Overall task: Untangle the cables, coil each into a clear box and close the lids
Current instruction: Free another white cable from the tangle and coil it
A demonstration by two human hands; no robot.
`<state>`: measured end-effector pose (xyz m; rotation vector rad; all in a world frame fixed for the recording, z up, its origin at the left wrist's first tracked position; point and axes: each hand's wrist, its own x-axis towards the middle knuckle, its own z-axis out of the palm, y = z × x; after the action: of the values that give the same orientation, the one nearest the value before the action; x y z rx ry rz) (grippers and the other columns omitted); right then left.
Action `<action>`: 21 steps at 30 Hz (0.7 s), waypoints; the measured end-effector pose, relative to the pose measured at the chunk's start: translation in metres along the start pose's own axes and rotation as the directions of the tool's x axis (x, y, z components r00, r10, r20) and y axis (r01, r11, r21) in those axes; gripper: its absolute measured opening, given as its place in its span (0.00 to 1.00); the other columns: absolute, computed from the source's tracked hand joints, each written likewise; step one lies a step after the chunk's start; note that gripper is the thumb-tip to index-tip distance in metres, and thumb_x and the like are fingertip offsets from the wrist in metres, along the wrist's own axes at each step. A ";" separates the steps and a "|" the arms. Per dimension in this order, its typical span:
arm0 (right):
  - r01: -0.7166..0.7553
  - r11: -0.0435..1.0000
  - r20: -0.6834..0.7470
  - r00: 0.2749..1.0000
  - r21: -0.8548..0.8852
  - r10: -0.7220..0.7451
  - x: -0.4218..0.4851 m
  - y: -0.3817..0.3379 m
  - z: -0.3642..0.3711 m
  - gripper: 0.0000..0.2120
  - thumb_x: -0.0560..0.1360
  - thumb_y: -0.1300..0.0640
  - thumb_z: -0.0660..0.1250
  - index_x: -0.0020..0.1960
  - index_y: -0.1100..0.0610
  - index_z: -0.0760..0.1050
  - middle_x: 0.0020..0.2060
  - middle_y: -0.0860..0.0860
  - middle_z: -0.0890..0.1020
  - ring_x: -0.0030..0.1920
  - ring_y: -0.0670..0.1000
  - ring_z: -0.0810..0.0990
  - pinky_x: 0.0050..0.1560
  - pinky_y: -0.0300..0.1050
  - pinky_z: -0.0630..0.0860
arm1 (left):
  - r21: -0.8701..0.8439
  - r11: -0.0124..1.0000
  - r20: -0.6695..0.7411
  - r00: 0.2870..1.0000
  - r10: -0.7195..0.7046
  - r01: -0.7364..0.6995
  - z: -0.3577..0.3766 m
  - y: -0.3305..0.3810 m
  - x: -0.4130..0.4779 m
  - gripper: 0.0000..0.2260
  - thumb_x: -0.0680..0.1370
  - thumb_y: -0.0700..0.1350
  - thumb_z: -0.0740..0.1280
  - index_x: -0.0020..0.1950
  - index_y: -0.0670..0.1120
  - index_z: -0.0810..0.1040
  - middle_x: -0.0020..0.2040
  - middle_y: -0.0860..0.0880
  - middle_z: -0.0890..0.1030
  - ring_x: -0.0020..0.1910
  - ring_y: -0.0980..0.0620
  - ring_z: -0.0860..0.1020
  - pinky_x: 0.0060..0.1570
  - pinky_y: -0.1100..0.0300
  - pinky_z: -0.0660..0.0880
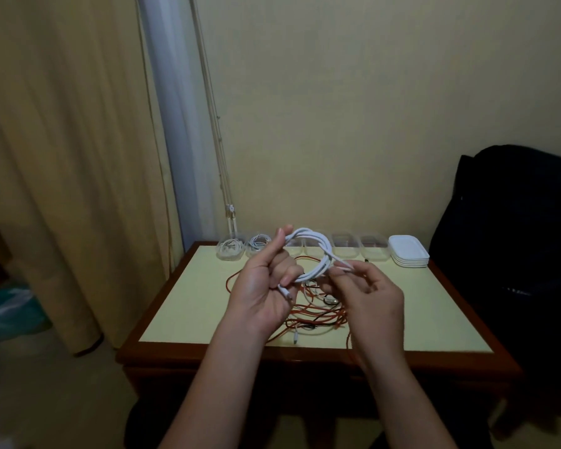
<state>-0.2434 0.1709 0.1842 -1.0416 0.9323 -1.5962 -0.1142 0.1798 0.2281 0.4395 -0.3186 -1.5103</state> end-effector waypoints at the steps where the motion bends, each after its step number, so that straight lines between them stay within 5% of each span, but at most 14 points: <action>1: -0.077 0.983 -0.002 0.997 0.165 0.078 -0.001 -0.004 0.003 0.04 0.76 0.70 0.70 0.48 0.63 0.80 0.38 0.56 0.87 0.40 0.51 0.87 0.43 0.40 0.83 | 0.006 1.000 0.000 1.000 0.003 -0.003 0.000 -0.001 0.000 0.08 0.74 0.40 0.67 0.51 0.40 0.79 0.23 0.53 0.56 0.17 0.57 0.56 0.17 0.67 0.58; 4: -0.218 0.856 0.090 0.976 0.469 0.199 -0.002 -0.009 0.006 0.05 0.76 0.72 0.67 0.50 0.66 0.78 0.40 0.58 0.86 0.42 0.51 0.86 0.42 0.39 0.82 | 0.005 1.000 0.003 1.000 0.004 -0.004 0.001 -0.002 0.001 0.07 0.73 0.40 0.68 0.50 0.40 0.79 0.23 0.53 0.56 0.17 0.57 0.56 0.16 0.67 0.58; 9: -0.329 0.710 0.197 0.944 0.623 0.264 -0.005 -0.008 0.008 0.06 0.77 0.71 0.64 0.53 0.67 0.77 0.41 0.58 0.86 0.40 0.49 0.86 0.39 0.37 0.82 | 0.013 1.000 -0.036 0.999 0.004 -0.003 -0.001 -0.003 0.003 0.06 0.74 0.40 0.68 0.49 0.41 0.79 0.24 0.53 0.56 0.17 0.58 0.56 0.15 0.67 0.58; 13: -0.422 0.767 0.299 0.903 0.483 0.309 -0.007 -0.003 0.008 0.11 0.75 0.68 0.67 0.57 0.65 0.79 0.43 0.55 0.85 0.38 0.47 0.83 0.38 0.38 0.80 | 0.046 0.999 -0.102 0.995 -0.008 0.013 -0.002 -0.002 0.004 0.06 0.81 0.42 0.65 0.47 0.42 0.80 0.24 0.53 0.58 0.16 0.58 0.56 0.15 0.68 0.55; 17: -0.509 0.822 0.466 0.810 0.256 0.357 -0.012 0.003 0.006 0.17 0.71 0.62 0.73 0.59 0.58 0.80 0.46 0.50 0.80 0.35 0.45 0.73 0.38 0.41 0.67 | 0.185 0.983 -0.146 0.989 0.028 -0.001 -0.003 0.000 0.002 0.07 0.81 0.47 0.65 0.48 0.48 0.81 0.24 0.53 0.68 0.14 0.59 0.56 0.15 0.69 0.51; 21: -0.484 0.840 0.520 0.797 0.244 0.308 -0.012 -0.002 0.003 0.12 0.71 0.61 0.70 0.54 0.54 0.83 0.46 0.48 0.79 0.38 0.46 0.72 0.41 0.44 0.66 | 0.192 0.980 -0.163 0.984 0.073 -0.041 -0.004 0.000 0.003 0.07 0.81 0.48 0.66 0.48 0.48 0.82 0.25 0.52 0.69 0.15 0.59 0.57 0.14 0.68 0.53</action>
<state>-0.2392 0.1824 0.1845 -0.8300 0.4565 -1.0344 -0.1119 0.1771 0.2241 0.6994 -0.3388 -1.3816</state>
